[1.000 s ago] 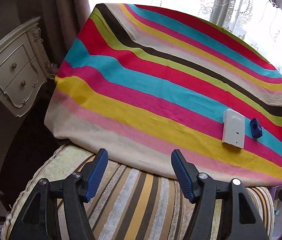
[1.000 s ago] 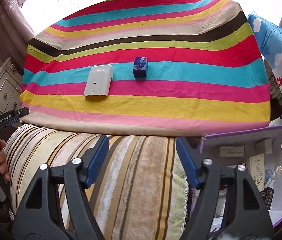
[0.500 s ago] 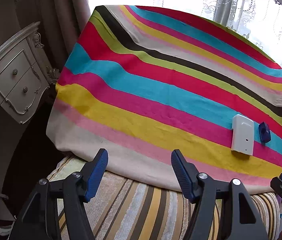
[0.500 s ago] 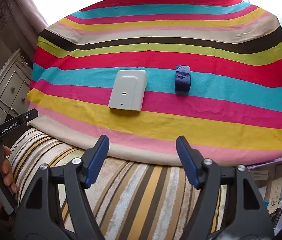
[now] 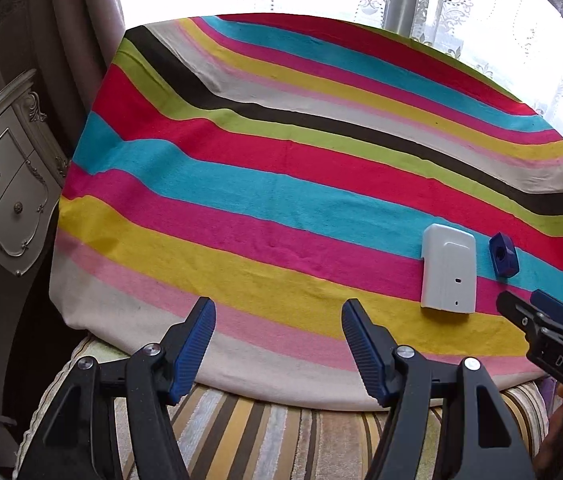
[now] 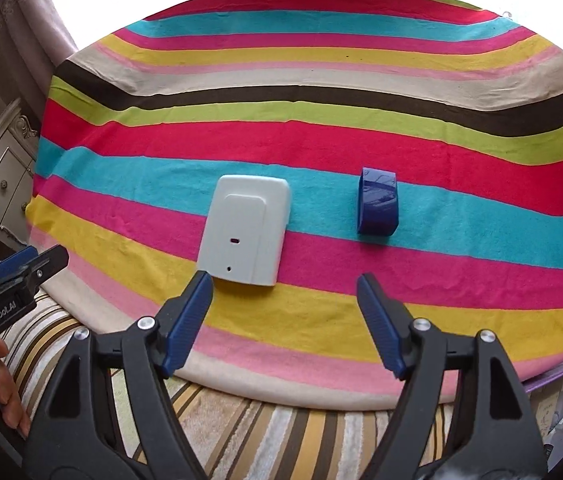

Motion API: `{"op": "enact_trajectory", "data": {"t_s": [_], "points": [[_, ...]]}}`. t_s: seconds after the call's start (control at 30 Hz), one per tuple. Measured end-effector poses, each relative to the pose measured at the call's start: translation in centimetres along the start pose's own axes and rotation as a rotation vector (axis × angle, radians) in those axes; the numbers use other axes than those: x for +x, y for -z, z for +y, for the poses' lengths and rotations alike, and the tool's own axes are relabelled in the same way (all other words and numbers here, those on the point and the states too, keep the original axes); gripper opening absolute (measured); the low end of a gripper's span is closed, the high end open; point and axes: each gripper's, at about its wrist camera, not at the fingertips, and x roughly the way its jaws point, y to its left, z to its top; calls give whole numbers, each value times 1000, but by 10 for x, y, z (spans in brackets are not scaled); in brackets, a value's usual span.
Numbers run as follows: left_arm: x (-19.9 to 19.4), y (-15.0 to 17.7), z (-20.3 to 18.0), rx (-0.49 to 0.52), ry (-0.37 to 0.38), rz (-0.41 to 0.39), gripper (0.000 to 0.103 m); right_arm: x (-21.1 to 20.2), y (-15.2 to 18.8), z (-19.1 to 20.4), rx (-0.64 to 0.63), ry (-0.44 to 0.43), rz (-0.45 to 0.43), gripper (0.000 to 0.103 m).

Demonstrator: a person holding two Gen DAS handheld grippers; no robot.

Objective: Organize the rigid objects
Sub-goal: 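Grasp the blue object with the right tool while the left tool grasps the white plastic cover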

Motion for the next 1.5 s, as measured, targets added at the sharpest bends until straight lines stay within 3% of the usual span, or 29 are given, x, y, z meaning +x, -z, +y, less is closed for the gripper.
{"op": "enact_trajectory", "data": {"t_s": [0.27,0.5,0.57,0.73,0.9,1.07,1.5], "points": [[6,-5,-34,55,49,3,66,25,-23,-24,39,81,4,77],[8,-11,-61,77,86,5,67,44,-30,-31,32,89,23,74],[11,-12,-69,81,108,15,69,48,-31,-33,27,93,30,70],[24,-12,-90,108,137,47,72,60,-34,-39,12,113,43,44],[41,-11,-105,124,156,92,72,61,-35,-43,-12,136,23,32],[64,-13,-115,117,168,151,72,60,-35,-47,-17,129,8,31],[74,-21,-124,101,217,175,78,55,-32,-67,30,172,-16,31]]}}
